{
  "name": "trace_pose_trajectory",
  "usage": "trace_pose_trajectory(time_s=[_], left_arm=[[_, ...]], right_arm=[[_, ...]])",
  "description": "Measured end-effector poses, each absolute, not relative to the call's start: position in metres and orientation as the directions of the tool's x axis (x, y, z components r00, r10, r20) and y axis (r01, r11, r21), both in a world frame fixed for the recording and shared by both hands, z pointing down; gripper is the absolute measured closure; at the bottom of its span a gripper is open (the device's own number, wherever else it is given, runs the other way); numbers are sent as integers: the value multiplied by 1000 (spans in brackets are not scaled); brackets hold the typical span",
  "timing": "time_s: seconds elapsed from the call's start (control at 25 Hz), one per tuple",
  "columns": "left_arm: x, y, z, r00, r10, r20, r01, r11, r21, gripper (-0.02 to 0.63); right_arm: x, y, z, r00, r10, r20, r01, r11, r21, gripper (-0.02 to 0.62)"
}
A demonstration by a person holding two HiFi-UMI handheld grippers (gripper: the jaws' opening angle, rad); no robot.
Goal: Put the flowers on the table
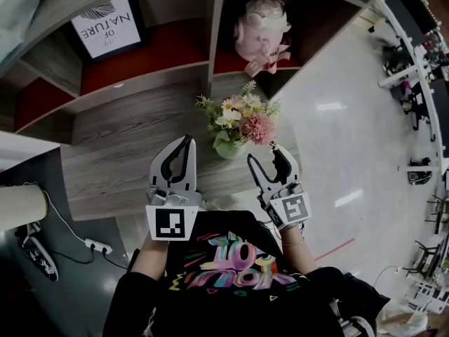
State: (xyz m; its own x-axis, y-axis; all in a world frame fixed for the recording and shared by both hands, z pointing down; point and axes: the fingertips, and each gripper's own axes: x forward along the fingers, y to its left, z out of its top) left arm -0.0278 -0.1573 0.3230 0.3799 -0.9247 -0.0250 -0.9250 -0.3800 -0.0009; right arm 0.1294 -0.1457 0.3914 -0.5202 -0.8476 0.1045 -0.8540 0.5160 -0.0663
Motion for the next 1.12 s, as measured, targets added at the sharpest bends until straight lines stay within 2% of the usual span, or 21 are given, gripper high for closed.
trace_pose_trajectory(time_s=[0.12,0.32,0.56,0.92,1.12], left_arm=[[-30,-160,307,383,-922,-57,-924,-383,-14,578],[-32,-158,290,388,-919,-72,-921,-389,-5,578],[-36,-154,281,392,-916,-84,-920,-393,-4,578],[-46,-151,277,370,-925,-82,-929,-371,-7,578],[-54,-154,279,354,-932,-77,-935,-355,-9,578]], right_arm=[[139,-142,370,-510,-854,106,-860,508,-46,345],[142,-145,318,-503,-863,39,-864,502,-31,377],[123,-153,273,-558,-828,-58,-829,559,-11,462],[82,-160,262,-641,-763,-83,-766,642,5,564],[66,-163,264,-669,-739,-82,-742,671,11,578]])
